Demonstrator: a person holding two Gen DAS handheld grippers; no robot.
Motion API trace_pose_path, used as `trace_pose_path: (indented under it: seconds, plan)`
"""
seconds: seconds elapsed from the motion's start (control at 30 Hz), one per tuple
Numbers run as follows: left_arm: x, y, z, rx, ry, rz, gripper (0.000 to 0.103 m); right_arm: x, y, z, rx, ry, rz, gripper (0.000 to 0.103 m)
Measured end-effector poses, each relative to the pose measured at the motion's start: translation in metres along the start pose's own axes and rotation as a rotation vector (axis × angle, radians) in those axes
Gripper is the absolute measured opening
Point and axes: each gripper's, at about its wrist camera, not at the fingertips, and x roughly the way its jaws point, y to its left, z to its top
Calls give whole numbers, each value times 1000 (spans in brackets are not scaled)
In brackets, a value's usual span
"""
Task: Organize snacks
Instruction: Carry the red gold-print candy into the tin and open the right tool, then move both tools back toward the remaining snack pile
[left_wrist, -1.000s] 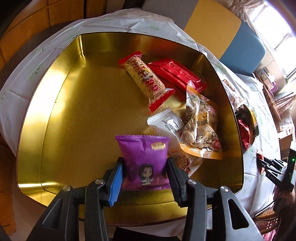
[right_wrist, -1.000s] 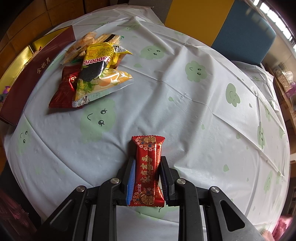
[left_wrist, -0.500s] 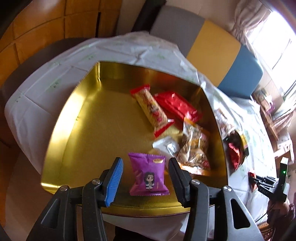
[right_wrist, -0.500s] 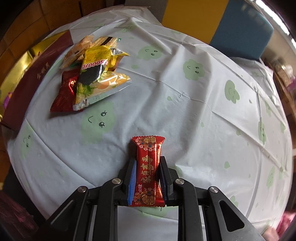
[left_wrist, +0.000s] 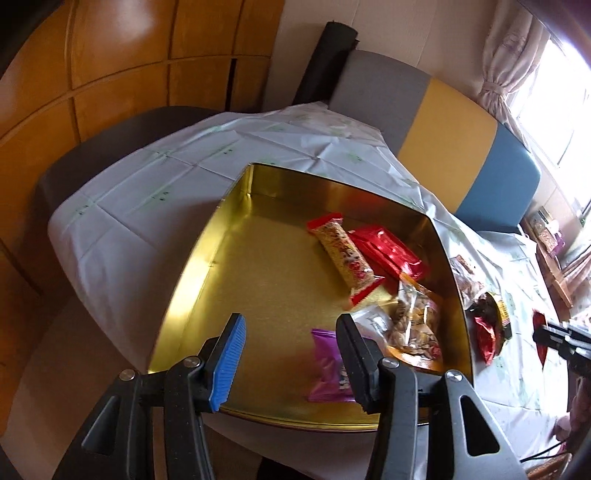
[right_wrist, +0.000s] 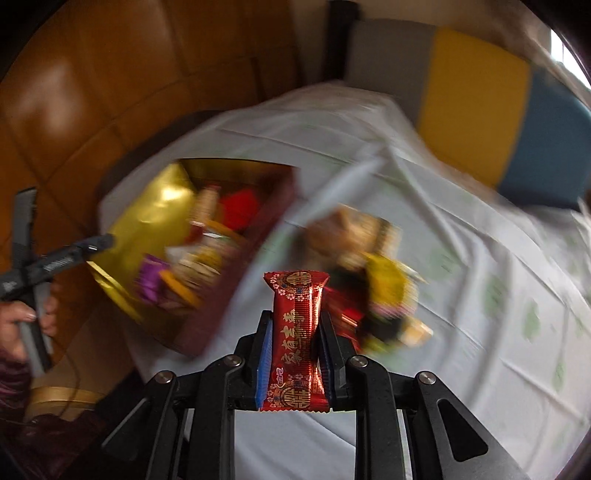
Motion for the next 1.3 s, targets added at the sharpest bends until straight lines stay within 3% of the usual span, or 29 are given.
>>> trace_pose_path:
  seconds: [0.23,0.47,0.57,0.67,0.93,1.3]
  plan:
    - [-6,13,-5,-24,-15,-9,52,79,90,65,-150,74,121,23]
    - [-6,29,-7,-50,-18,-8,51,148,123,68,-177,217,92,24]
    - [-4,32,-8,-61,-15,-10,51,162,123,66,-147,235,93,28]
    - [-3,32,-9,-57,-15,-12,51,159,117,63,-117,213,104,36]
    - [-7,20,-11,-16,-28,-7,52,102,100,59,-75,54,123,39]
    - [-16,-23,-14,101,-35,-31,52,20,38,16,2,-75,12,46]
